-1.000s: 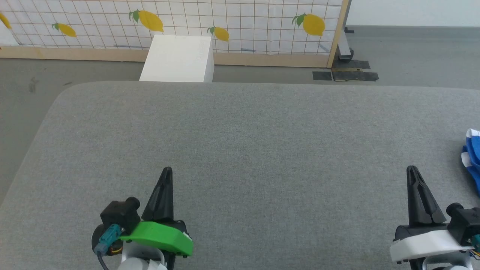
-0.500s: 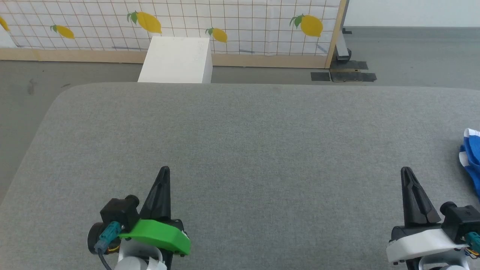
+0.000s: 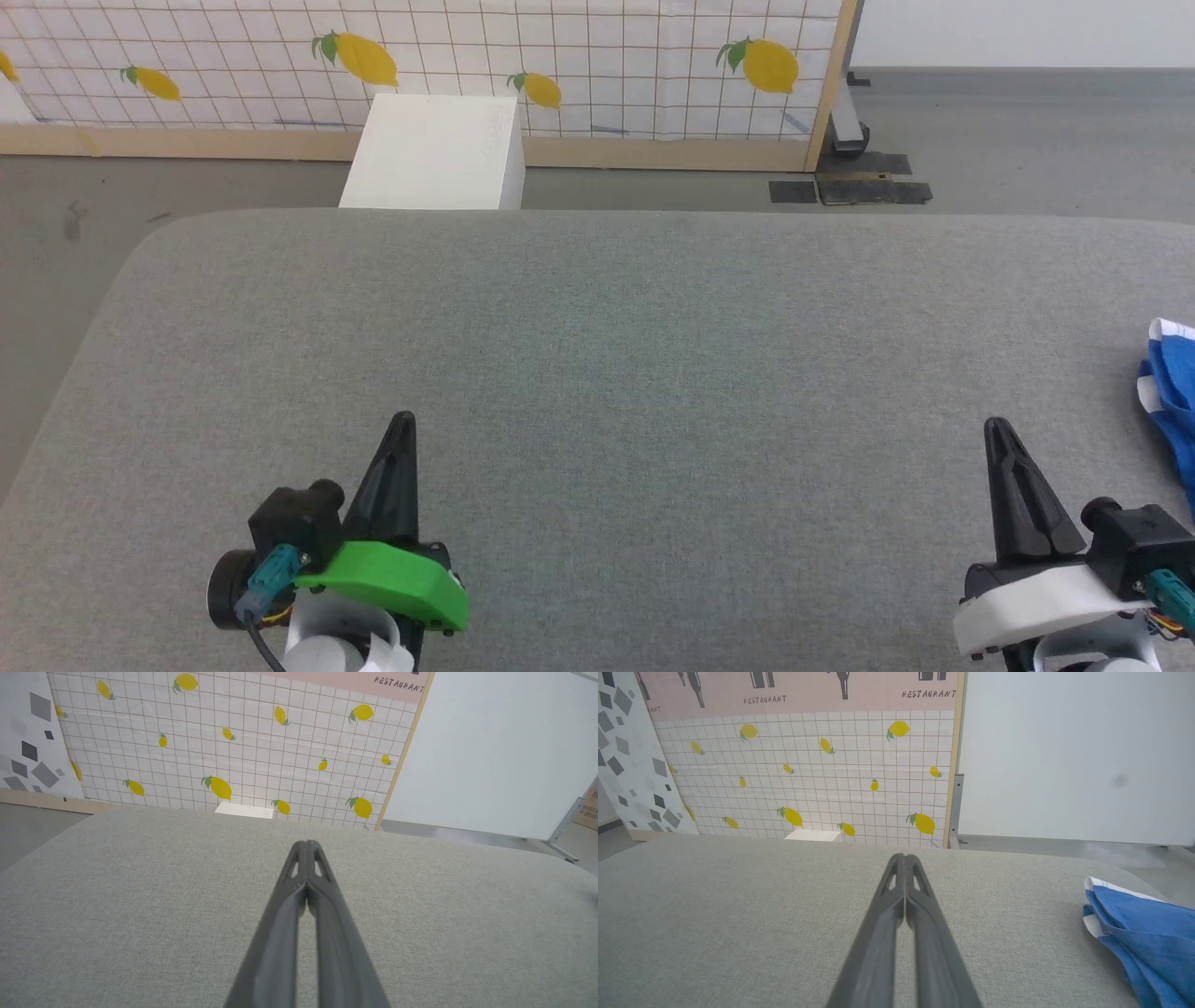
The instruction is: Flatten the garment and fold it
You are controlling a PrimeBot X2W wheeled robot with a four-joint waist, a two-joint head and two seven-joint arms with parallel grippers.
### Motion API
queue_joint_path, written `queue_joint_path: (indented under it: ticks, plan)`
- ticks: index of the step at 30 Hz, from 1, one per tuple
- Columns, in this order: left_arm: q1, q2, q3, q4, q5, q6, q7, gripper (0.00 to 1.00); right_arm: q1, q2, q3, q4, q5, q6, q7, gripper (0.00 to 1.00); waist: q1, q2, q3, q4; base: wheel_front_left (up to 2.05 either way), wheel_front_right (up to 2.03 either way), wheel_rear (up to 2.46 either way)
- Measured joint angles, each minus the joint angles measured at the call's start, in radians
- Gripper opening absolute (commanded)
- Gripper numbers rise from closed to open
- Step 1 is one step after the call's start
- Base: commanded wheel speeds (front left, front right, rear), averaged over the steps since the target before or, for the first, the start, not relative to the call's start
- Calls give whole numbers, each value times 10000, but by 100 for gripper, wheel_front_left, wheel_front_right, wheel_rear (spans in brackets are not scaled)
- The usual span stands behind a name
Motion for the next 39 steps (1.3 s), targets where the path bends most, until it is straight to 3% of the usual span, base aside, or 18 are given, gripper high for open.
queue_joint_path:
  ticks: [39]
  plan:
    - [116, 0, 458, -374, 978, 217, 779, 0, -169, 0, 405, -44, -247, 0, 784, 0, 0, 0, -82, -161, 0, 0, 0]
